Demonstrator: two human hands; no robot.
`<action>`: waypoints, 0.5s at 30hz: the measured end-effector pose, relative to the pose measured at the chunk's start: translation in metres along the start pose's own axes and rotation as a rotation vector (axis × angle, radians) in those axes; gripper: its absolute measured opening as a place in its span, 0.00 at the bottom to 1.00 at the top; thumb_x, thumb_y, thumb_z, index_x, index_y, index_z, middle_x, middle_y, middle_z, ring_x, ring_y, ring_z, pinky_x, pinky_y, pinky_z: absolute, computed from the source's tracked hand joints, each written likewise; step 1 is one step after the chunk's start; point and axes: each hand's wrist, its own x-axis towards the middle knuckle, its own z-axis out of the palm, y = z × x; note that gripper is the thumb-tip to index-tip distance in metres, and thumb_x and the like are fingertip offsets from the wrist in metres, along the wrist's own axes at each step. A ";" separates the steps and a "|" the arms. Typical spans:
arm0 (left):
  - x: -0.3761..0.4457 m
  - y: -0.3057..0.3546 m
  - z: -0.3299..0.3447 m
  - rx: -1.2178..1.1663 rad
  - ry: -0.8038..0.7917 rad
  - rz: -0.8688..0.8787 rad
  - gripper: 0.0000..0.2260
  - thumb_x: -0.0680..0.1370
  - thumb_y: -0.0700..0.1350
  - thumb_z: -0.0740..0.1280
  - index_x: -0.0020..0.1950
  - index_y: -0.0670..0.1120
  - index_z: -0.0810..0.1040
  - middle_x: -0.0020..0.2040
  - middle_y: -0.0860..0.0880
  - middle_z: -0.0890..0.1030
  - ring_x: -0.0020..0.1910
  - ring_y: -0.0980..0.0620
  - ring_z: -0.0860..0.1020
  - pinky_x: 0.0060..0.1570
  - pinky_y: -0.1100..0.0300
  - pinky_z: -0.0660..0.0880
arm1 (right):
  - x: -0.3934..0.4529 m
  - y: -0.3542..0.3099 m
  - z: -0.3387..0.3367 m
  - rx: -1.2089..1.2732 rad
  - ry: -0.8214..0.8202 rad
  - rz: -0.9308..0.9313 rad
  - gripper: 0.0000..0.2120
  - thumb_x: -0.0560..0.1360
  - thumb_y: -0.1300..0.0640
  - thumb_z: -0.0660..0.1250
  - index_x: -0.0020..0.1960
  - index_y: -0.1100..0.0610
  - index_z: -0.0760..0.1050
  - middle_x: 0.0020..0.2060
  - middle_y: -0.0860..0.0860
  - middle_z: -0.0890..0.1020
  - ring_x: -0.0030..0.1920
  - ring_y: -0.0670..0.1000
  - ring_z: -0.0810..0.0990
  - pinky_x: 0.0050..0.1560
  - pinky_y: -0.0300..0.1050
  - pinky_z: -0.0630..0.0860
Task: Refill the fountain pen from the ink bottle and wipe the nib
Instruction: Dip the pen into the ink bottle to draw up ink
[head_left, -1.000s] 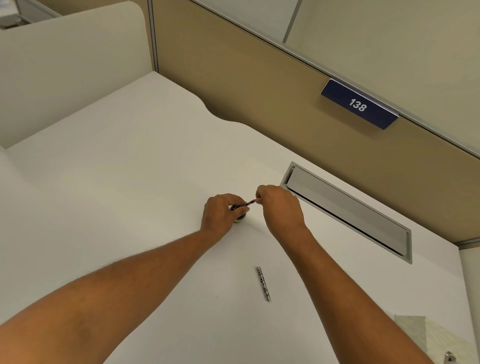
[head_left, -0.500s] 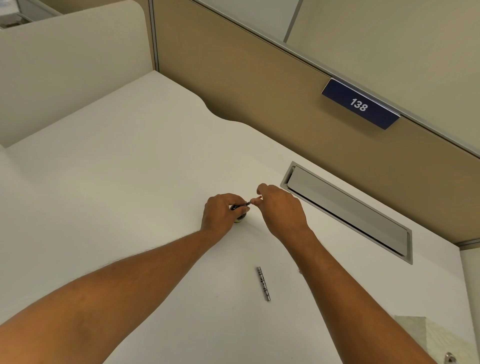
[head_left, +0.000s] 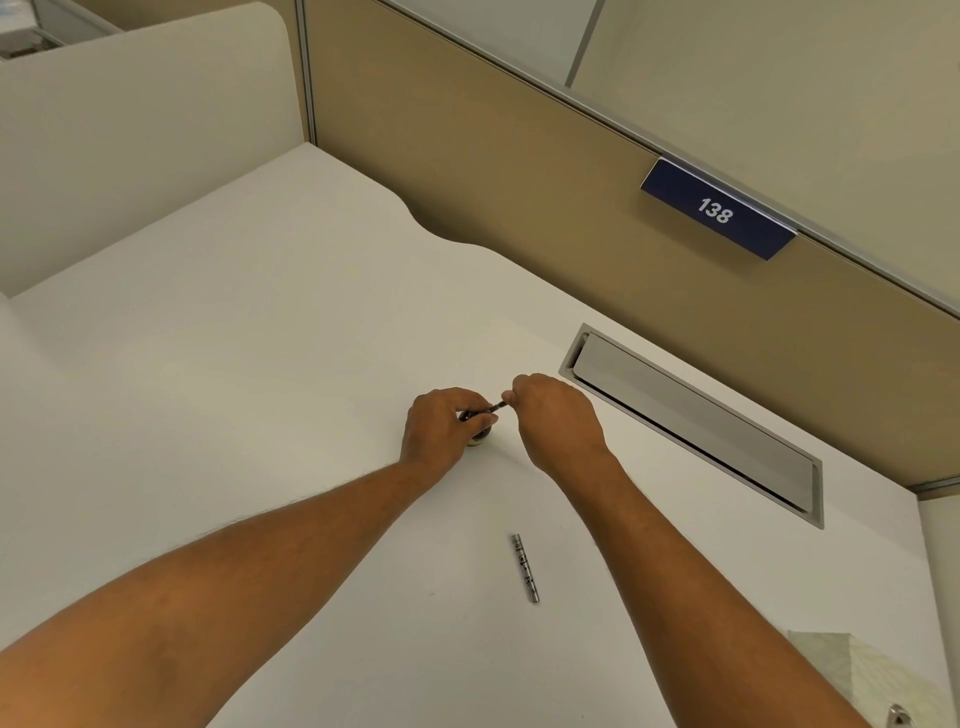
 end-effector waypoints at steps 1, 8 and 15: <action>0.000 0.000 0.000 -0.002 -0.003 -0.001 0.03 0.74 0.44 0.79 0.47 0.47 0.90 0.45 0.53 0.89 0.44 0.56 0.85 0.42 0.78 0.72 | -0.001 -0.001 0.000 0.010 0.001 0.006 0.07 0.84 0.55 0.61 0.53 0.57 0.75 0.48 0.54 0.82 0.45 0.58 0.82 0.38 0.47 0.67; -0.001 0.001 0.000 0.004 -0.005 -0.015 0.03 0.74 0.44 0.79 0.47 0.47 0.90 0.45 0.54 0.89 0.44 0.58 0.85 0.42 0.78 0.72 | -0.006 -0.001 0.001 0.053 0.018 0.045 0.11 0.85 0.54 0.55 0.54 0.58 0.74 0.49 0.54 0.81 0.45 0.59 0.82 0.38 0.48 0.69; -0.003 0.006 -0.001 0.016 -0.001 -0.018 0.03 0.75 0.44 0.79 0.48 0.46 0.90 0.46 0.52 0.89 0.43 0.56 0.85 0.42 0.79 0.71 | -0.008 -0.005 0.003 0.062 0.031 0.071 0.07 0.84 0.57 0.59 0.52 0.58 0.75 0.48 0.54 0.82 0.44 0.58 0.82 0.36 0.48 0.70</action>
